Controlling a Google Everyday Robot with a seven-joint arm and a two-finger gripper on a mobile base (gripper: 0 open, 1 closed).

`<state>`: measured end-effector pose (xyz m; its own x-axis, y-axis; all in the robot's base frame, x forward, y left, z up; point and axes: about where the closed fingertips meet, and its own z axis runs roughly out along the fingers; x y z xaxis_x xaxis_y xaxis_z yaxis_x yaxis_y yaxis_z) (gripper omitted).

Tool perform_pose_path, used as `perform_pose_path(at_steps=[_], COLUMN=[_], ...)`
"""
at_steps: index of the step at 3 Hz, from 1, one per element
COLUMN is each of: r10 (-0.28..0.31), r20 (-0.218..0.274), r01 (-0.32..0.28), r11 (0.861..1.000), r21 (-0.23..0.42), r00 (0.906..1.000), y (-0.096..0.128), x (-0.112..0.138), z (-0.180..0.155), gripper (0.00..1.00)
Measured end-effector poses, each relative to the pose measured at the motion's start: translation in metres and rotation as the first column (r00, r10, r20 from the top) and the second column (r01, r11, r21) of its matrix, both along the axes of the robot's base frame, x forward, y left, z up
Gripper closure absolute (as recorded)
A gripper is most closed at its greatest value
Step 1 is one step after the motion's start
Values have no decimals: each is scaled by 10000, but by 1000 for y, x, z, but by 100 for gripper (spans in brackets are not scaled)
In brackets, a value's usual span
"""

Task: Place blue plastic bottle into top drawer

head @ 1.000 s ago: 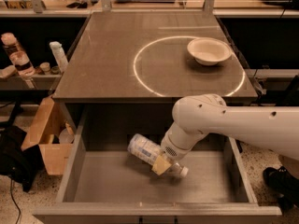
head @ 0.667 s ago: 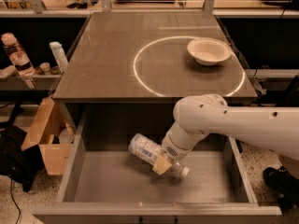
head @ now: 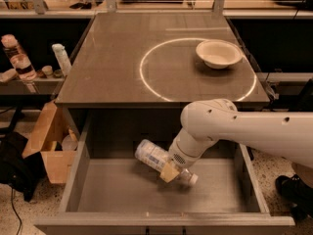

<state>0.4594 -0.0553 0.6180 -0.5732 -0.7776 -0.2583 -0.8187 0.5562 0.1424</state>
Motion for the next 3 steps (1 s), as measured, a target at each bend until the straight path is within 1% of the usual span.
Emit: perform_pose_path(at_steps=[1, 2, 3], r10=[0, 1, 1], r20=[0, 0, 0], r01=[0, -1, -1], r11=[10000, 10000, 10000], r21=[0, 0, 0], r00=[10000, 10000, 10000], y=[0, 0, 0], x=[0, 0, 0], z=[0, 0, 0], gripper=[12, 0, 0])
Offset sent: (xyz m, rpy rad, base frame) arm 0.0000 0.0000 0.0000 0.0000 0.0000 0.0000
